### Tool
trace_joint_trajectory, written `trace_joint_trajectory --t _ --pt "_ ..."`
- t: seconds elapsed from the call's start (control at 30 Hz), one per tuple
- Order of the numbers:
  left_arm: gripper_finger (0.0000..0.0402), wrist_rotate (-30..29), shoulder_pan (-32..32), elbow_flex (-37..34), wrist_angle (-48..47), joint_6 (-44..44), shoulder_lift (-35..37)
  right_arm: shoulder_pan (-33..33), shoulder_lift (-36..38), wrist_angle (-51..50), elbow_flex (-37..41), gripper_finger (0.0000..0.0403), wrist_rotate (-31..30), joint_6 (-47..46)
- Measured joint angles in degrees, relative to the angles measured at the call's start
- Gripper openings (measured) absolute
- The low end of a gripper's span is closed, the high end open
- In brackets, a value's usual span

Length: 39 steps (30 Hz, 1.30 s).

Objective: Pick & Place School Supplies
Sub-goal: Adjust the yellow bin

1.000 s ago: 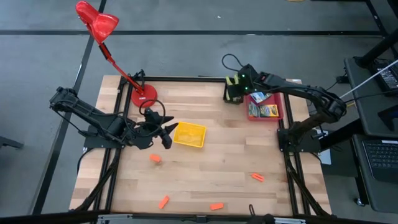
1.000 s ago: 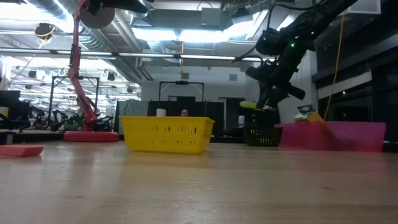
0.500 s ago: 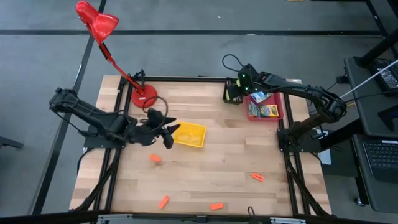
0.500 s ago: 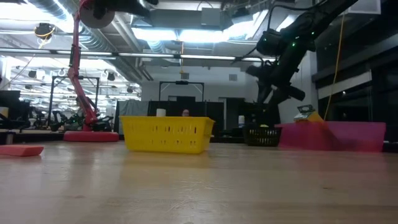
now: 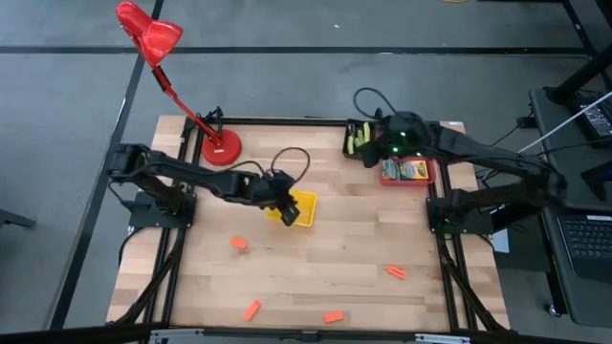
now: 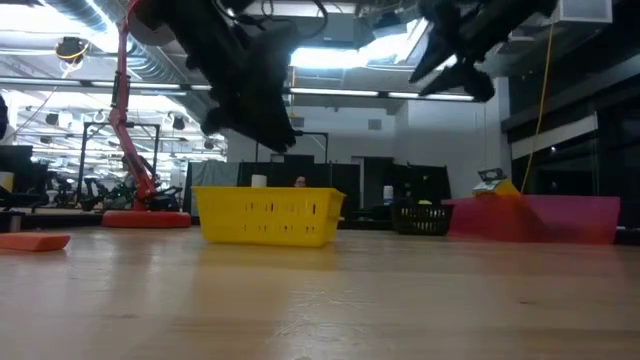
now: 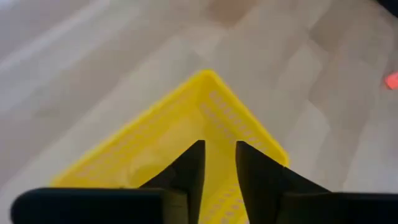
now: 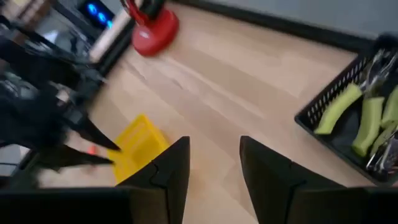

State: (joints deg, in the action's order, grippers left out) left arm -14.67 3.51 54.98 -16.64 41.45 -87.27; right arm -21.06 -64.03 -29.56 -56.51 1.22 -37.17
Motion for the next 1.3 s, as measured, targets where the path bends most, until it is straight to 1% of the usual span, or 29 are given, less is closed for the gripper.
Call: trace_joint_trajectory --t 0.13,0.3,0.53,0.63,0.77,0.9,1.07,1.3 --pt "0.0071 1.57 0.07 0.0 3.59 -0.31 -3.03 3.17 4.16 0.0 0.0 0.0145 -3.48 -1.37" --pt "0.0068 4.09 0.08 0.0 3.79 1.33 -6.13 6.3 7.09 0.5 0.0 0.0145 -4.03 -2.96" --pt "0.0064 6.03 0.04 0.02 7.1 2.45 -9.83 11.1 8.18 4.02 0.0 0.0139 -5.15 -4.53" --pt "0.0054 7.86 -0.21 0.04 8.79 2.8 -11.5 12.75 8.18 5.46 0.0 0.0132 -5.29 -5.56" --pt "0.0037 9.27 -0.29 0.04 13.38 3.07 -13.45 14.76 8.18 6.39 0.0 0.0123 -5.3 -5.9" --pt "0.0029 10.57 -0.61 0.21 16.22 4.57 -14.98 16.11 8.18 6.4 0.01 0.0116 -5.09 -5.9" --pt "0.0029 11.11 -0.96 3.94 16.85 3.07 -17.28 17.1 8.18 6.4 0.02 0.0114 -4.88 -5.86" --pt "0.0028 12.78 -1.25 11.35 16.52 1.07 -23.14 18.21 8.34 6.05 0.02 0.0114 -4.11 -5.86"
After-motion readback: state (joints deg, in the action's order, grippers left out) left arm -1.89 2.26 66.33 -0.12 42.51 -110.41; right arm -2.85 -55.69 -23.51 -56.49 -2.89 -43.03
